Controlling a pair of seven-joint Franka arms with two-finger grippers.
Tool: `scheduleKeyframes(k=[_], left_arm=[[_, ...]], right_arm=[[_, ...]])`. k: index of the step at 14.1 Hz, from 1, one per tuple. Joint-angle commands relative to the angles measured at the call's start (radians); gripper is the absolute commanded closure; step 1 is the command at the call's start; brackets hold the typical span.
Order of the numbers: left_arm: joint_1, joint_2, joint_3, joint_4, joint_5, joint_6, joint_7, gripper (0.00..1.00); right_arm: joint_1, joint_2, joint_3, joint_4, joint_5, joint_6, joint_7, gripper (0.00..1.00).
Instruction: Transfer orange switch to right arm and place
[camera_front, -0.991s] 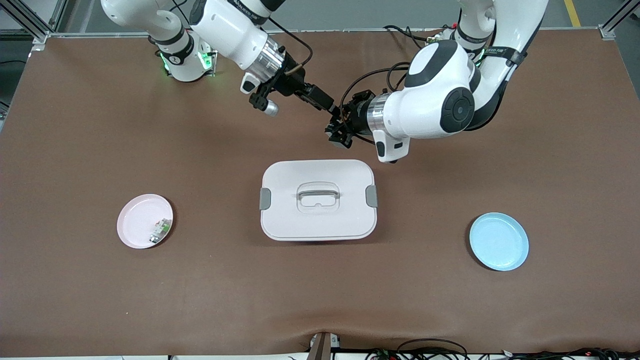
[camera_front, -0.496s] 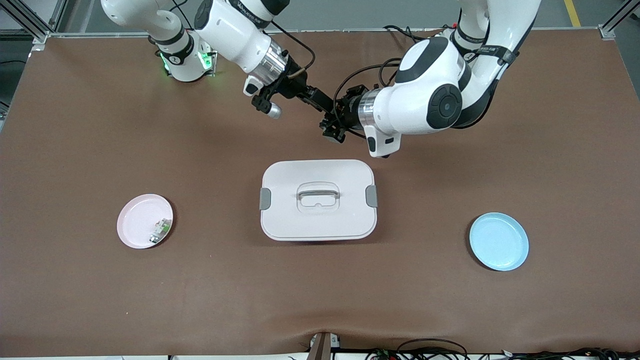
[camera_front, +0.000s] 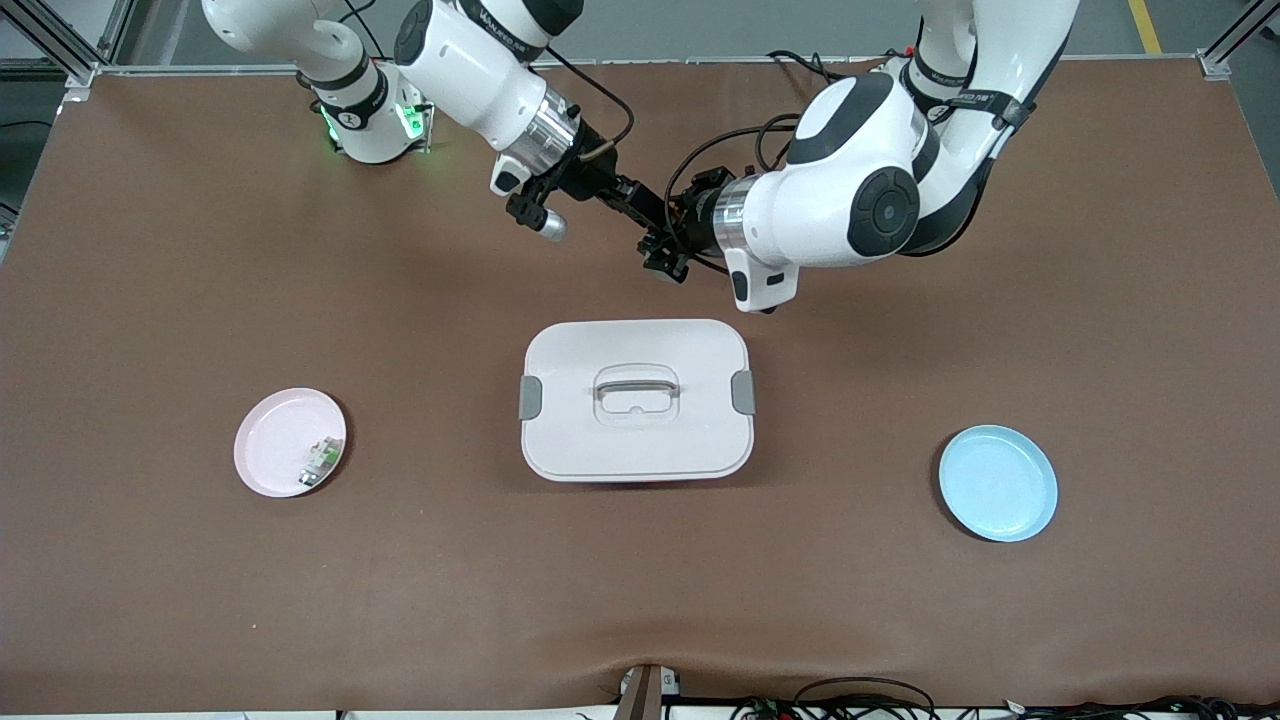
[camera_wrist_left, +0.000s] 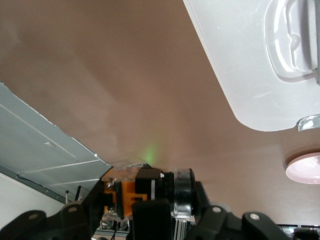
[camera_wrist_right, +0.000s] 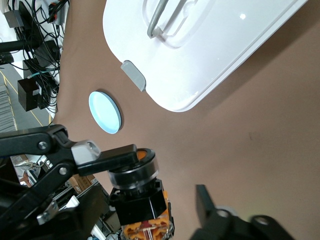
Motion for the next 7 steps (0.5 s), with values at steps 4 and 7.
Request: scheduleKeyframes(k=[4,7], left_arm=[[-0.013,0.009,-0.001,0.022,-0.012,-0.016,-0.024,1.0],[-0.016,0.009,-0.001,0.022,-0.012,-0.016,-0.024,1.0]], right_arm=[[0.005,0.011,0.001,0.007,0.015,0.01,-0.045,1.0],[0.005,0.014,0.001,0.013,0.015,0.01,-0.046,1.0]])
